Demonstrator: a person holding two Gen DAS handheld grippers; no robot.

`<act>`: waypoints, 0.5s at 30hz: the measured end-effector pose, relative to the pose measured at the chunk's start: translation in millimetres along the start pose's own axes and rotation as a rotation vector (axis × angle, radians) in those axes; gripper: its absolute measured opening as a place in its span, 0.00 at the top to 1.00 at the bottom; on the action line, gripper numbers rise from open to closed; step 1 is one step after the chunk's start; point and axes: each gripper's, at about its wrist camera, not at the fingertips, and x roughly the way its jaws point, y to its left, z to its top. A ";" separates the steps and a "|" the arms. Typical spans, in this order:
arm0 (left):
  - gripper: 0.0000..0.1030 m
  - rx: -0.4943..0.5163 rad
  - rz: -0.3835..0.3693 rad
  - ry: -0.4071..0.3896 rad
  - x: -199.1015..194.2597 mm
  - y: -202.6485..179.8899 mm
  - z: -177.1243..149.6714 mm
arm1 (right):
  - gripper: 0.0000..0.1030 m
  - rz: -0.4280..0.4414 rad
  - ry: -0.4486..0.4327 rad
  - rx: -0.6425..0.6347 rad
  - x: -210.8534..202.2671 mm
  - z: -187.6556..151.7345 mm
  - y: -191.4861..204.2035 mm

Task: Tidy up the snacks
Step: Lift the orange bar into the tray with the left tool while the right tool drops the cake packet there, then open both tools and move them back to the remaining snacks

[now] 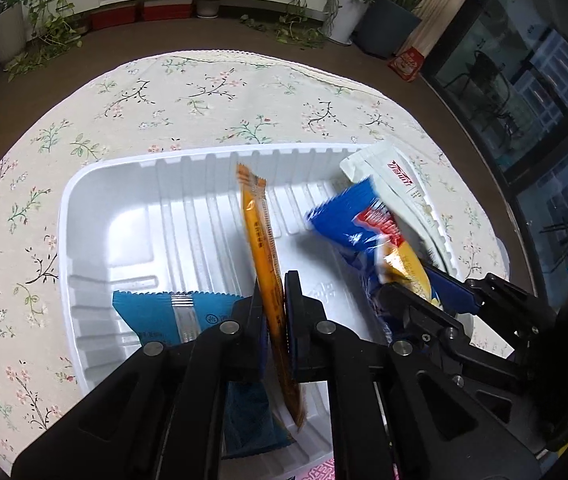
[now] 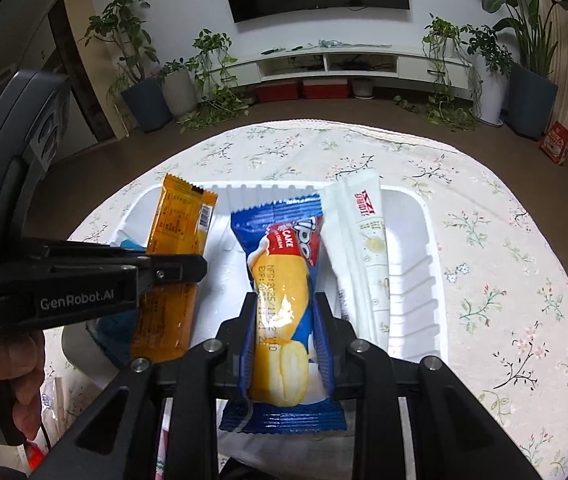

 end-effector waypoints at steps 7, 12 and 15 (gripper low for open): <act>0.91 0.023 0.031 -0.010 -4.7 -6.5 1.2 | 0.69 -0.017 0.004 0.000 -0.7 -2.4 0.9; 0.73 0.022 0.036 -0.029 -11.3 -6.5 1.4 | 0.62 -0.015 -0.009 -0.009 -4.7 -0.8 2.6; 0.43 0.018 0.020 -0.062 -26.9 -7.3 2.1 | 0.54 -0.015 -0.027 -0.008 -11.1 1.5 0.9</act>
